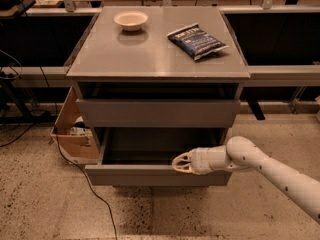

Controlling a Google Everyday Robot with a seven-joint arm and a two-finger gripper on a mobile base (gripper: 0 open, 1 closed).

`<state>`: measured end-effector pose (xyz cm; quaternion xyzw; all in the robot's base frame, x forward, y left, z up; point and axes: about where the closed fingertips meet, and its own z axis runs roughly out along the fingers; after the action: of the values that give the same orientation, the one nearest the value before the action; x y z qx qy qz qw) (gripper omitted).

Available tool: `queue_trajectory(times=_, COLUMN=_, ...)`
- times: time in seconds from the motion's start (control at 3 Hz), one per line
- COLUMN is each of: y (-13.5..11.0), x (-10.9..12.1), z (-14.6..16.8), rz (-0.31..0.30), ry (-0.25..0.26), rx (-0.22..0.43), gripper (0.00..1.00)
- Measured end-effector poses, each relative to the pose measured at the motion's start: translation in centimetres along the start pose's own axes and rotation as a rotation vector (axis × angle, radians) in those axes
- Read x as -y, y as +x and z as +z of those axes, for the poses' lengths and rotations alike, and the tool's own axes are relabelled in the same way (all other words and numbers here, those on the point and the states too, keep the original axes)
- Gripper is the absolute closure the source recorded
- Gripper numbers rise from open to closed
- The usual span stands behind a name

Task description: Close middle drawer

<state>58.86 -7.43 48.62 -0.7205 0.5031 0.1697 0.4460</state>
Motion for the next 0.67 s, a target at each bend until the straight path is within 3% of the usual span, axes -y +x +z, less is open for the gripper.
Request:
queue_trajectory(times=0.33, y=-0.3, x=-0.2, z=-0.8, rz=0.000, ry=0.017, rx=0.006, gripper=1.00)
queue_trajectory(times=0.67, y=0.6, x=-3.3, z=-2.8, rz=0.056, ry=0.030, rx=0.013, gripper=1.00)
